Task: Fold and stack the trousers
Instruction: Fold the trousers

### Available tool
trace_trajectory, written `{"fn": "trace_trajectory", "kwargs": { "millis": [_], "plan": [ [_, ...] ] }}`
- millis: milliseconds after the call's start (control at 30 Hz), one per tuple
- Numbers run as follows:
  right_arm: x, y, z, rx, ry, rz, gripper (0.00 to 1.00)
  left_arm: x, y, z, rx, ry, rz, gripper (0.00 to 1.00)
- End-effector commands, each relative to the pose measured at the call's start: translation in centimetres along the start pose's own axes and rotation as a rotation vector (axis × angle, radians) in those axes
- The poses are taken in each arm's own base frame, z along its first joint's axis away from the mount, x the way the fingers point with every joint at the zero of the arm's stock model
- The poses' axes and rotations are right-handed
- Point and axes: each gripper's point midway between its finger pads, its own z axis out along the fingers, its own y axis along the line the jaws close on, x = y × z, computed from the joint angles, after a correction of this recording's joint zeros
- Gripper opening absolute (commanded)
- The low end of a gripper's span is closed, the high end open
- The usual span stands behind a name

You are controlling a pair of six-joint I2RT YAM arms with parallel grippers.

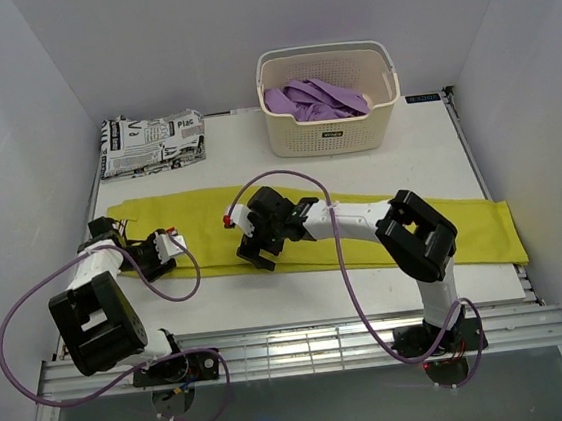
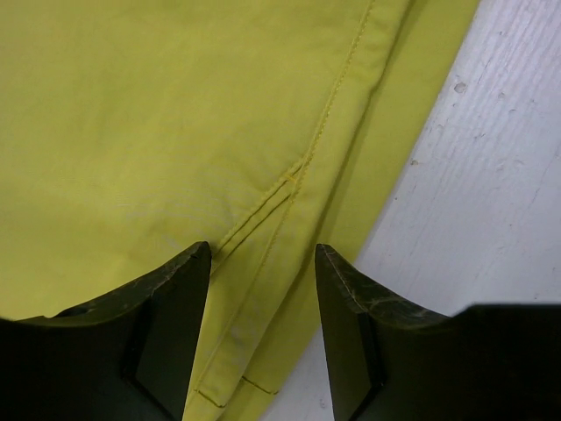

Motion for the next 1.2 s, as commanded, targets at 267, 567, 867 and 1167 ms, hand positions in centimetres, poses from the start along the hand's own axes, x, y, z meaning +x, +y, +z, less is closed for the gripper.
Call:
{"fn": "trace_trajectory", "kwargs": {
  "millis": [267,567,867,1167],
  "plan": [
    [-1.9,-1.6,1.4,0.131,-0.019,0.004,0.9,-0.5,0.3,0.8,0.001,-0.02,0.063,0.62],
    [-0.6,-2.2,3.3,0.214,0.062,-0.005,0.9,-1.2,1.1,0.9,-0.014,-0.038,0.08,0.42],
    [-4.5,-0.5,2.1,0.206,-0.04,-0.034,0.9,-2.6,1.1,-0.3,0.003,-0.06,0.069,0.06],
    [-8.4,1.5,3.9,0.2,-0.156,-0.064,0.9,-3.2,1.5,-0.5,-0.007,-0.082,0.033,0.0]
  ]
}}
